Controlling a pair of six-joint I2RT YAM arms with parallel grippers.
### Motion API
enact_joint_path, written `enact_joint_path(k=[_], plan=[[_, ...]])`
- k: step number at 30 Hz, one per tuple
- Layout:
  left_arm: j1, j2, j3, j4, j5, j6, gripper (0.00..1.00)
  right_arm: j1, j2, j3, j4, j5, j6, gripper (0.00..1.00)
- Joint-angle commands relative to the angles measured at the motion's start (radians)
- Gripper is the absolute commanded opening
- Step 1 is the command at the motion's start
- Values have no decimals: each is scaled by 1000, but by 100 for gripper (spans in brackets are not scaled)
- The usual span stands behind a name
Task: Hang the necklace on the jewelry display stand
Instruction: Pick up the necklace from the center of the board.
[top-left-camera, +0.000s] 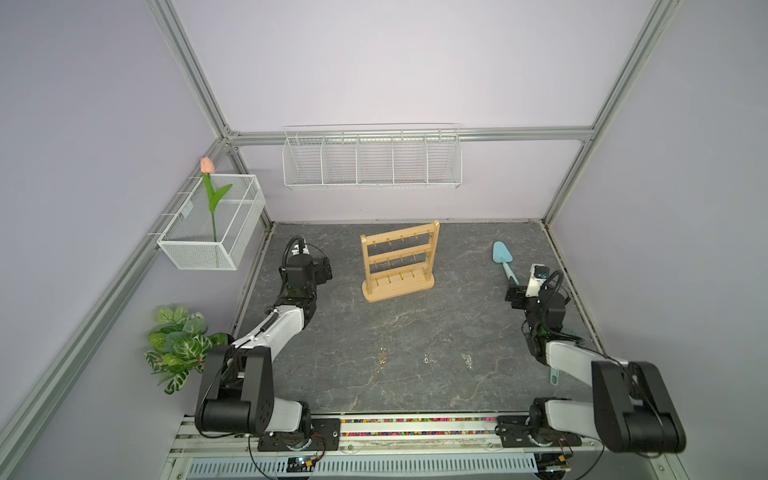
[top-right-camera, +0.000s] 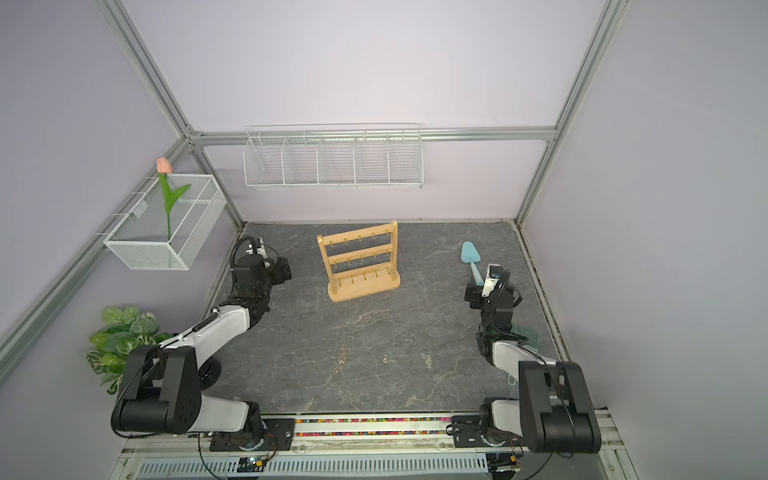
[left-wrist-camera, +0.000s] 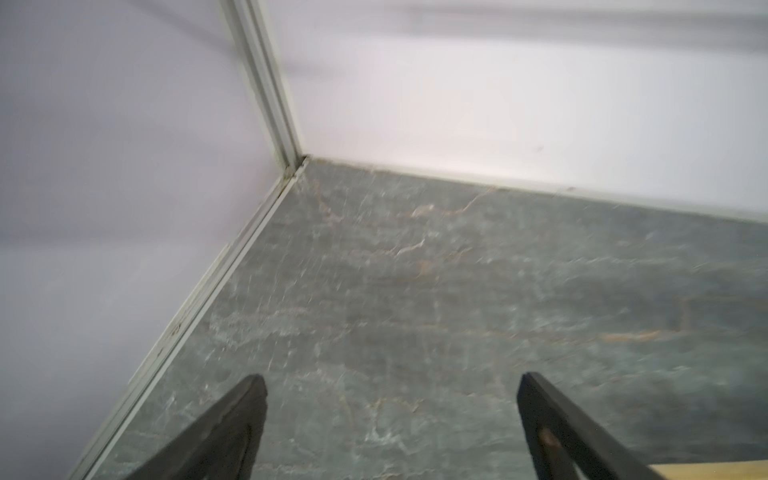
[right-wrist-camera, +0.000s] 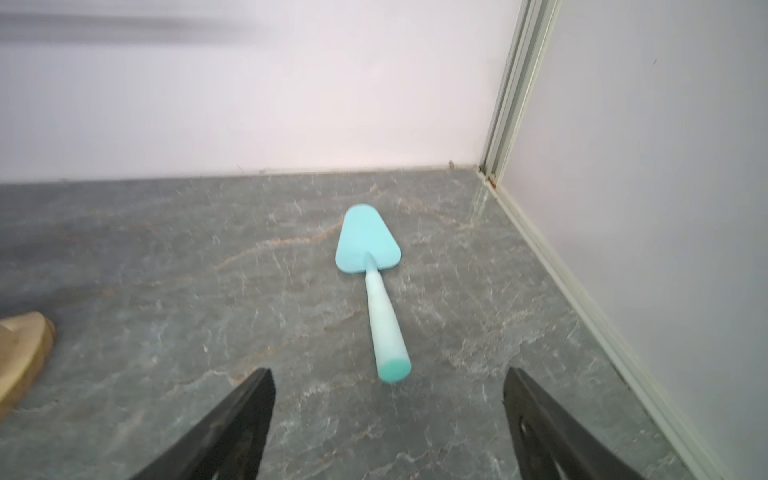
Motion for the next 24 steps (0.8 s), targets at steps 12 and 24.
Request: enact_joint_path(k=[12,24], plan=[[-502,-256,6,-917,-4,-555,85,107,-41,302,-710,-227,188,90],[-759,-106,-122,-769,210,-677,63,266,20,336,-772,-97,357,91]])
